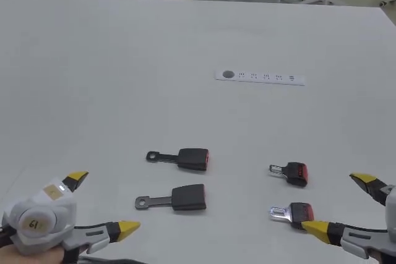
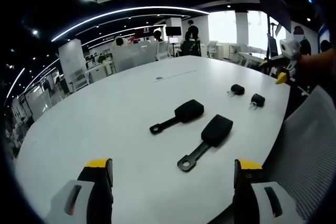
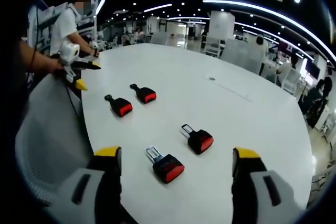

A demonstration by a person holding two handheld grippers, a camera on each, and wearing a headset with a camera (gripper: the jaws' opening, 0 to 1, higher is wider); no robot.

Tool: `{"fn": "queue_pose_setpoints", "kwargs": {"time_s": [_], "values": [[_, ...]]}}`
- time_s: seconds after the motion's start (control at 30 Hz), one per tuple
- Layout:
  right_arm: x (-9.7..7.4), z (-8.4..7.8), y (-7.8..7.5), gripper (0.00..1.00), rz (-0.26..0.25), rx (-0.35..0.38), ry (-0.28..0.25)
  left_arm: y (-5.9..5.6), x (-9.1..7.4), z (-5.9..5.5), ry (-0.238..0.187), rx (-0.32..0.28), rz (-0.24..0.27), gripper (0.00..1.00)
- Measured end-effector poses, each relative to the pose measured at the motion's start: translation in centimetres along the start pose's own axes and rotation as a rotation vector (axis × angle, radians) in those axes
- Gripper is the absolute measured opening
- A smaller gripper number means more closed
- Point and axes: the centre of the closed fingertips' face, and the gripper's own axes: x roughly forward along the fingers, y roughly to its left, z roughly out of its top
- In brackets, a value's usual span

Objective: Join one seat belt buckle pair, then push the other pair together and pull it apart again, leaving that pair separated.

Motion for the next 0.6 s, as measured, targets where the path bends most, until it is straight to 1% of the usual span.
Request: {"fn": "queue_pose_setpoints", "kwargs": {"time_s": [0.07,0.13,0.2,0.27,0.33,0.37,0.4,0.43,0.47,0.5,0.53,0.6], "values": [[-0.2,0.3,-0.1,0.85,-0.008,-0.017,-0.007,-0.1,0.0,0.0,0.001,0.004,-0.001,0.97],[-0.4,0.3,-0.4,0.85,-0.026,-0.031,0.004,-0.3,-0.1,-0.1,0.014,0.005,-0.012,0.93],[-0.5,0.1,-0.6,0.83,-0.029,-0.046,0.016,-0.4,0.0,-0.1,0.018,0.052,-0.011,0.97],[-0.7,0.4,-1.0,0.83,-0.045,-0.044,0.002,-0.5,0.1,-0.2,0.018,0.056,-0.018,0.99],[-0.8,0.4,-1.3,0.82,-0.053,-0.041,0.011,-0.5,0.1,-0.3,0.028,0.067,-0.019,1.00],[-0.9,0.4,-1.2,0.82,-0.045,-0.031,0.010,-0.5,0.1,-0.3,0.028,0.069,-0.018,1.00],[-0.9,0.4,-1.1,0.86,-0.043,-0.032,0.009,-0.4,0.1,-0.2,0.023,0.067,-0.017,1.00],[-0.8,0.5,-0.8,0.90,-0.033,-0.048,0.014,-0.4,0.1,-0.1,0.019,0.064,-0.017,1.00],[-0.8,0.5,-0.8,0.92,-0.037,-0.061,0.020,-0.3,0.1,-0.2,0.020,0.062,-0.015,1.00],[-0.8,0.5,-0.6,0.93,-0.035,-0.071,0.021,-0.3,0.1,-0.2,0.021,0.060,-0.015,1.00],[-0.8,0.6,-0.4,0.94,-0.028,-0.061,0.021,-0.3,0.2,-0.3,0.024,0.058,-0.017,1.00],[-0.7,0.5,-0.4,0.97,-0.030,-0.063,0.021,-0.3,0.2,-0.4,0.027,0.065,-0.018,1.00]]}}
